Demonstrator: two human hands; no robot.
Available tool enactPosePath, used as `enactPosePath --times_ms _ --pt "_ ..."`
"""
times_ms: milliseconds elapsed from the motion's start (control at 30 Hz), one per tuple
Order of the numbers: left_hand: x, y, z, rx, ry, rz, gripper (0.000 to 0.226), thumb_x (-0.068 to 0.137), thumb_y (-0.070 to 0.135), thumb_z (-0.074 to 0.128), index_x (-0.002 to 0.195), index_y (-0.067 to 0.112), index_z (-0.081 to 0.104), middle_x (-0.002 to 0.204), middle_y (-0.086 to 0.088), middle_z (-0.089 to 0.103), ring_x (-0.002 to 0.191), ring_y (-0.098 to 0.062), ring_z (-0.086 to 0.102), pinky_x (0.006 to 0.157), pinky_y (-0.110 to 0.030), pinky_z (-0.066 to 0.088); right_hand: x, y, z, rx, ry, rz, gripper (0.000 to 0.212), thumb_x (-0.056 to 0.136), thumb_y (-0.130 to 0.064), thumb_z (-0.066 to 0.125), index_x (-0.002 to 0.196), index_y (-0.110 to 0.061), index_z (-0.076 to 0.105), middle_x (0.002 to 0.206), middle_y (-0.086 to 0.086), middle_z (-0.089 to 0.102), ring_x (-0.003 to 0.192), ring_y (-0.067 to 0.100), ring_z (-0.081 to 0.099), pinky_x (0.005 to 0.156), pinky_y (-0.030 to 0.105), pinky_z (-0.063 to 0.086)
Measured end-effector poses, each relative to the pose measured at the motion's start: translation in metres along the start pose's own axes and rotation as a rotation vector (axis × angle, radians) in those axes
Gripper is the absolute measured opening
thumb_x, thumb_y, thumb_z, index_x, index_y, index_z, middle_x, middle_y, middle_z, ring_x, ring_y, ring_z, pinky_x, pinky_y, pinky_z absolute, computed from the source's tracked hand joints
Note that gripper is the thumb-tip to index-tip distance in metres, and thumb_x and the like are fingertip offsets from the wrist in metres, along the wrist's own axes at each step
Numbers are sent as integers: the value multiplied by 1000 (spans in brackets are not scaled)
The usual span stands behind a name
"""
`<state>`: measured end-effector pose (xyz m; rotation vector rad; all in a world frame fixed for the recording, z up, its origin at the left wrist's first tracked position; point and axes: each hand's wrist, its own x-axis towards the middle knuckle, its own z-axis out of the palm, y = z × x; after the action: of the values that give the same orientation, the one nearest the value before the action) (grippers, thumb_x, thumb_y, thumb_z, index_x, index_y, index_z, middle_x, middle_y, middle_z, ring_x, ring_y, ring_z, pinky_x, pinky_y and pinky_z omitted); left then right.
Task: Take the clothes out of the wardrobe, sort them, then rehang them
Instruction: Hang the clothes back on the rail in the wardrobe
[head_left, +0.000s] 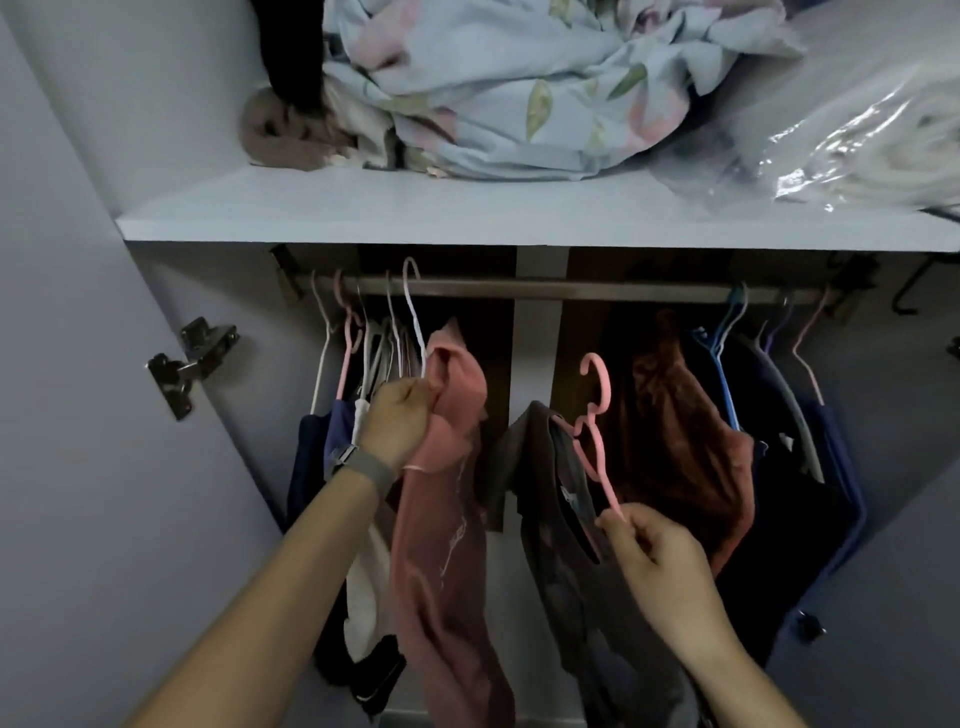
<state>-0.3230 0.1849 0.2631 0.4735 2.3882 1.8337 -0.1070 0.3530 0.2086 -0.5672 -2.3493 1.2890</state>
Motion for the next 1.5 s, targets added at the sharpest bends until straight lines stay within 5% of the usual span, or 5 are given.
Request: enactPosePath --times_ms 200,667,900,1100,1500 --pt "70 -24 4 234 53 23 34 97 9 38 81 -15 57 82 -34 58 82 -46 54 66 -38 39 29 -12 11 13 45 -35 28 94 -22 54 68 -12 61 60 10 54 54 9 50 56 23 39" --pt "114 -52 4 715 113 -104 28 94 13 44 102 -6 64 108 -26 64 102 -41 60 79 -40 47 83 -8 41 18 -35 -87 31 96 -24 51 75 -4 63 67 16 60 64 27 57 64 35 44" --pt "94 -36 -20 364 13 -54 27 88 21 55 66 5 57 67 -19 57 82 -43 61 70 -44 47 100 -13 63 33 -98 -146 37 97 -21 50 71 5 54 64 21 53 61 34 52 57 36 38" --pt "34 -37 -50 278 -13 17 12 86 10 60 90 19 68 89 4 69 85 -13 64 83 -29 50 132 -50 97 112 -88 -190 37 99 -20 48 69 1 49 52 0 38 46 8 35 46 22 28" --pt "-37 -45 -53 286 122 -17 28 87 8 59 81 36 60 92 21 63 72 -7 65 67 -7 47 202 -67 177 45 -76 -161 29 100 -20 42 86 1 57 71 11 58 60 22 54 55 30 36"
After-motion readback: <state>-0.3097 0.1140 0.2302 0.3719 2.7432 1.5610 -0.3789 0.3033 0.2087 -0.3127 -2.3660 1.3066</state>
